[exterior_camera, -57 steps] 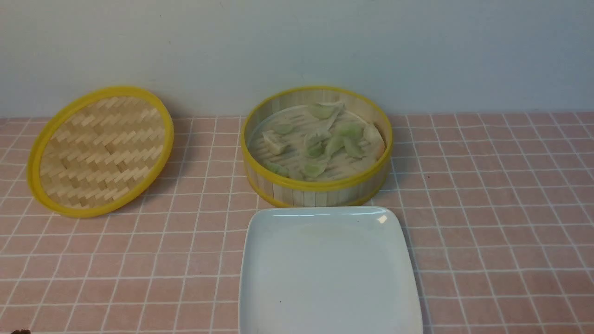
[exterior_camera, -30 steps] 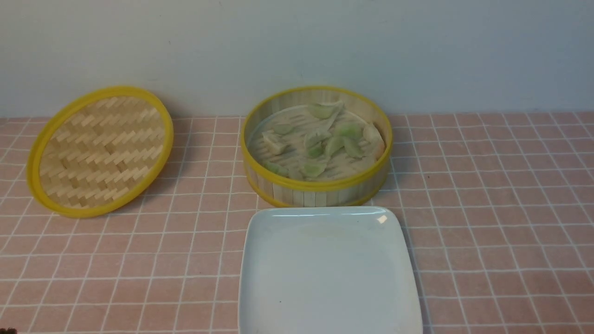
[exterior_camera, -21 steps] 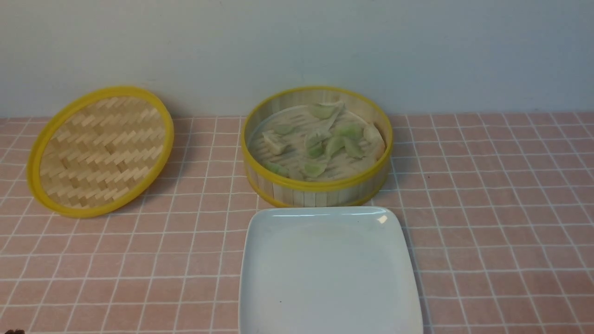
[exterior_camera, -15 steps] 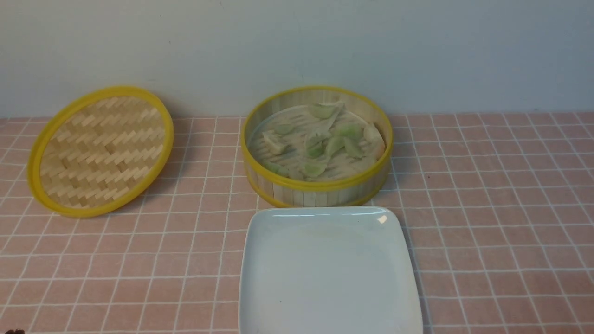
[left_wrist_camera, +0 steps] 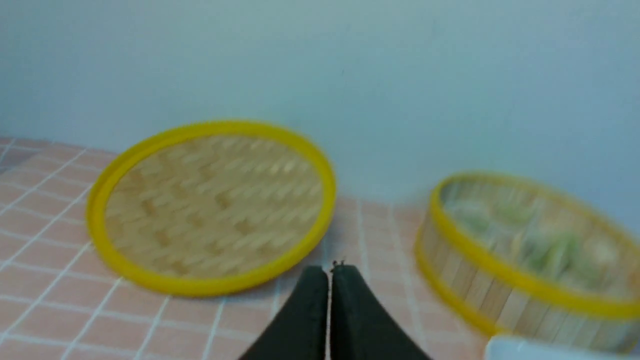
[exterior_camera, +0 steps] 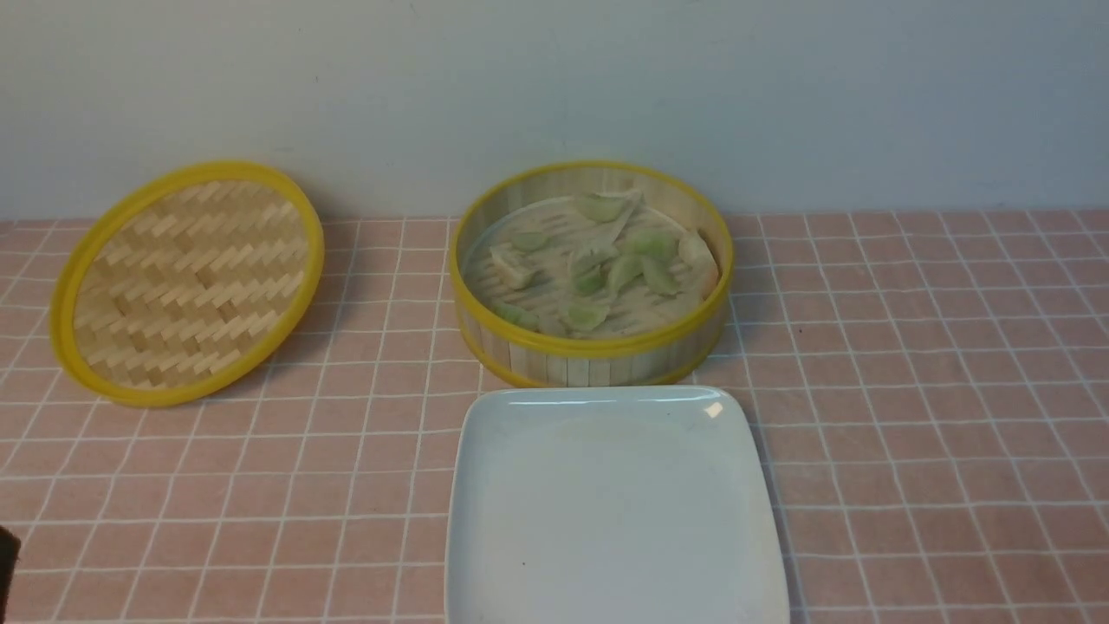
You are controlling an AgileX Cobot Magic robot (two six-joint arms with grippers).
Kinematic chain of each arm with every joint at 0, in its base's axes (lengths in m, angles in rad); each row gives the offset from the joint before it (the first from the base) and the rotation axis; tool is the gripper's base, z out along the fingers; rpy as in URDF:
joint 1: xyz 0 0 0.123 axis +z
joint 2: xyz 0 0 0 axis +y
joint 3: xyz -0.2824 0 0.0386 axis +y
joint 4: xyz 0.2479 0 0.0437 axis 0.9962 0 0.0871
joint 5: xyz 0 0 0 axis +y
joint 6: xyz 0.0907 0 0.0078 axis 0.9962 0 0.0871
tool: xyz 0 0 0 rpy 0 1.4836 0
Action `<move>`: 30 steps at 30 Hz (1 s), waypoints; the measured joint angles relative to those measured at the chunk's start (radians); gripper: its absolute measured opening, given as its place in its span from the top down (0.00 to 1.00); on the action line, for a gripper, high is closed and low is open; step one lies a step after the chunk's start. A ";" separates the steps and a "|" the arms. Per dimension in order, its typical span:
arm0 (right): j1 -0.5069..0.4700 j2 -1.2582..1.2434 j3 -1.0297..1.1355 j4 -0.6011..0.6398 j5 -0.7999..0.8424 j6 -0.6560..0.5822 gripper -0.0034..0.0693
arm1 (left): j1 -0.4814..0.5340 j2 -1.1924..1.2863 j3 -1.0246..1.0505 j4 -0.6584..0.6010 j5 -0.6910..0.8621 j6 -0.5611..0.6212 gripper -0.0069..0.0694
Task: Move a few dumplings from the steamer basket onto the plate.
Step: Use the left arm to grab a dumpling from the steamer
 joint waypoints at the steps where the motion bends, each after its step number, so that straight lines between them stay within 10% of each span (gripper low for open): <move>1: 0.000 0.000 0.000 0.029 -0.013 -0.001 0.97 | 0.000 0.000 0.000 -0.019 -0.043 -0.012 0.92; 12: 0.018 0.020 -0.184 -0.005 0.013 -0.103 0.97 | 0.000 0.059 -0.144 -0.062 -0.461 -0.060 0.92; 20: 0.024 0.497 -0.795 -0.209 0.578 -0.357 0.97 | -0.001 0.495 -0.735 0.206 0.253 -0.173 0.92; 25: 0.024 0.807 -1.007 -0.232 0.880 -0.458 0.97 | -0.045 0.838 -1.008 0.169 0.811 -0.057 0.92; 30: 0.024 1.021 -1.096 -0.223 1.007 -0.496 0.97 | -0.095 1.156 -1.172 0.048 1.016 0.120 0.92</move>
